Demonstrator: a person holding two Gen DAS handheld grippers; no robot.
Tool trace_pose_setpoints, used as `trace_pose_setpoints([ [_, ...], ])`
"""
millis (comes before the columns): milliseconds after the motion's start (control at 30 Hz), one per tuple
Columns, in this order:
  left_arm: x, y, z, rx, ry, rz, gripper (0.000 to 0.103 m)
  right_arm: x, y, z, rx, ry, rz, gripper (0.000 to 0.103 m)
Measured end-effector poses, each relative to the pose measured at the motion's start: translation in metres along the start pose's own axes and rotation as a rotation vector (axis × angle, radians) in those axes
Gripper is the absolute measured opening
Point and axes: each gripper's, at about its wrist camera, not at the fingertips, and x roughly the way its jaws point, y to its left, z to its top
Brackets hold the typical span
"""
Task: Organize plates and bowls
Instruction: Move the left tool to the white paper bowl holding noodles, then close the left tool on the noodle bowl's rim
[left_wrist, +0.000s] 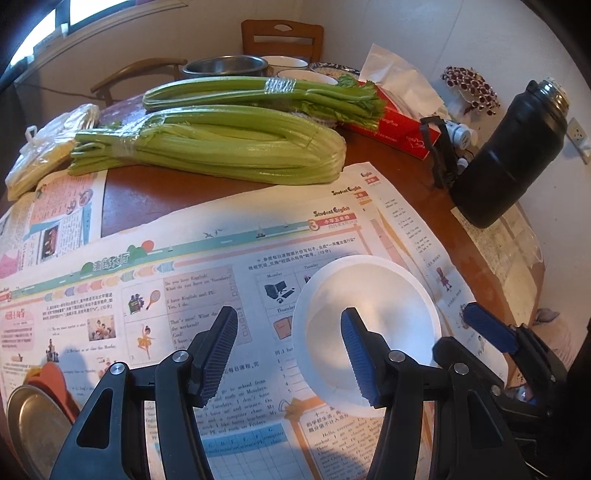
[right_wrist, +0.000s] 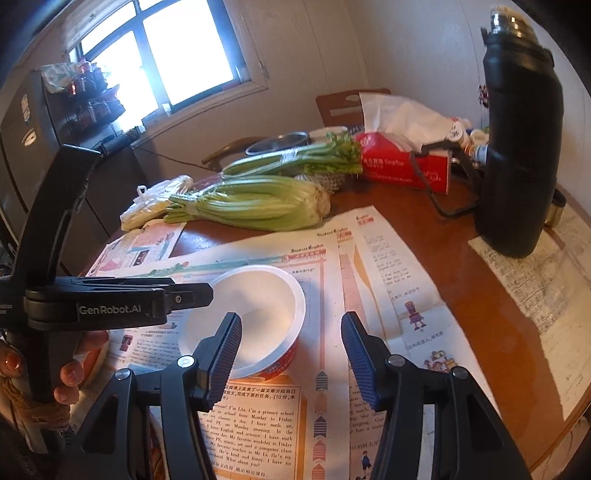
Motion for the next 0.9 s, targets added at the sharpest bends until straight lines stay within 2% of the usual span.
trace_pose_setpoints([
  [267,0.014,0.000,0.002,0.005,0.030,-0.023,0.060,0.020,-0.006,-0.006,0.036,0.036,-0.011,0.056],
  [733,0.030,-0.006,-0.004,0.020,0.079,-0.052,0.060,0.034,0.017,-0.013,-0.052,0.060,0.035,0.056],
  [900,0.036,-0.005,-0.005,0.010,0.112,-0.105,0.052,0.036,0.026,-0.014,-0.068,0.081,0.058,0.056],
])
